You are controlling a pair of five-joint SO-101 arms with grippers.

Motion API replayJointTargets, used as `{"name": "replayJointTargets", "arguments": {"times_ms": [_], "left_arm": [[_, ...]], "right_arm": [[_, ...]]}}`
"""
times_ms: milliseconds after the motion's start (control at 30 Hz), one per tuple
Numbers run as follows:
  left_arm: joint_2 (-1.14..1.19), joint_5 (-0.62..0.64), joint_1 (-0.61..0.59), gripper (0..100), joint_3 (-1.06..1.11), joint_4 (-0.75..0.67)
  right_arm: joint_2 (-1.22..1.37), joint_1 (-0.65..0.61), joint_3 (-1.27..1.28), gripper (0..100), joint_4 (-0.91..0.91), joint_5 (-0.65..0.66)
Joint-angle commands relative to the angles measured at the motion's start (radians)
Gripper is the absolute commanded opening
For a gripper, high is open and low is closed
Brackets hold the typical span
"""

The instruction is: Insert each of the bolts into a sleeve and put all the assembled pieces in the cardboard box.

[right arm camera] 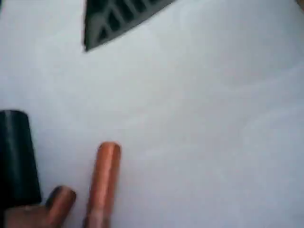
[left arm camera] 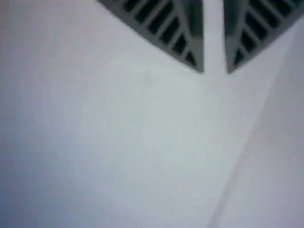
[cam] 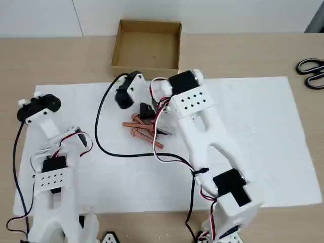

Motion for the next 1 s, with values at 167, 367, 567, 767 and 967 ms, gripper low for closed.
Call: {"name": "replayJointTargets", "arguments": {"times_ms": [167,367,567,767,967], "left_arm": [[-0.006,0.005,0.0,2,-0.005,-0.021],[-0.006,0.005,0.0,2,-0.005,-0.021],[-0.006,0.005,0.0,2,-0.005,-0.021],[-0.006,0.005,0.0,2,-0.005,-0.021],[-0.006,0.005,0.0,2,-0.005,-0.023]], "right_arm": [[0.054,-0.008,-0.002,12.3,-0.084,0.052],[0.122,-0.008,-0.002,12.3,-0.137,0.052],[0.183,-0.008,-0.002,12.3,-0.189,0.052],[0.24,-0.005,-0.003,12.3,-0.236,0.052],[0.265,-0.002,-0.003,12.3,-0.263,0.052]]}}
